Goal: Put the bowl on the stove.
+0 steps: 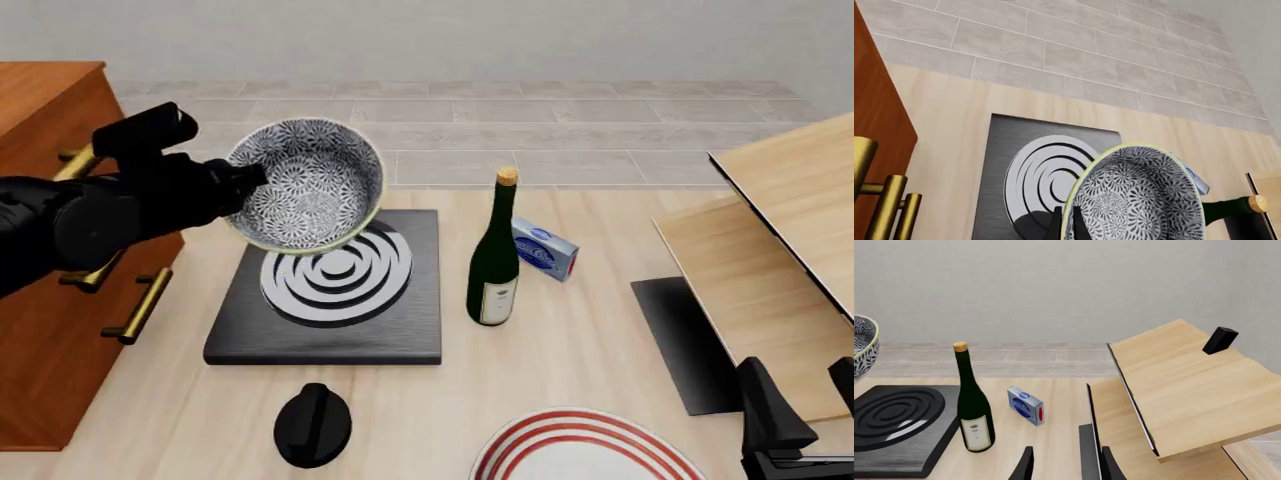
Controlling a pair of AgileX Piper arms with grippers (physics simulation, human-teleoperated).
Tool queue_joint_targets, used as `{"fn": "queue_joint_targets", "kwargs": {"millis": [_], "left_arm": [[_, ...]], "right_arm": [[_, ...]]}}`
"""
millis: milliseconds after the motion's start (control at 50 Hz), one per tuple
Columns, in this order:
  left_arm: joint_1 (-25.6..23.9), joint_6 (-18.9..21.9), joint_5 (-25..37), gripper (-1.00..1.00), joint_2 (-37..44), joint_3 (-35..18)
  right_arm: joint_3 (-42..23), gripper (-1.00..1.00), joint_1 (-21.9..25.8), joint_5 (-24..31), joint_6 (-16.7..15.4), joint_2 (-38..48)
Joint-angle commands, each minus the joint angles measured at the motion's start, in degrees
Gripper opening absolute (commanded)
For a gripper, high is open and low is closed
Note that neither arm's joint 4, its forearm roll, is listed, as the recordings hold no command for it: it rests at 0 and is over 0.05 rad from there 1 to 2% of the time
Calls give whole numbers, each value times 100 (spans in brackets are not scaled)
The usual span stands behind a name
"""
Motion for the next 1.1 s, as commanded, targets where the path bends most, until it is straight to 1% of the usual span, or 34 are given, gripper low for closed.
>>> {"fn": "queue_joint_targets", "kwargs": {"millis": [20,180,200,420,780,1100], "left_arm": [[76,-112,-46,-100,113,-171],[73,-100,-209,-100,373,-170],[96,-42,-222,-100,403,-174],[109,43,-360,-100,591,-122],[77,73,-635,-100,938,-91],[39,42,-727,-100,999,-28]], "right_arm": [[0,100,1,0,-1,0],[0,100,0,0,0,-1],[0,100,2,0,-1,1],[0,100,-1,0,1,-1],[0,100,-1,0,-1,-1],[0,100,0,0,1,0]]}}
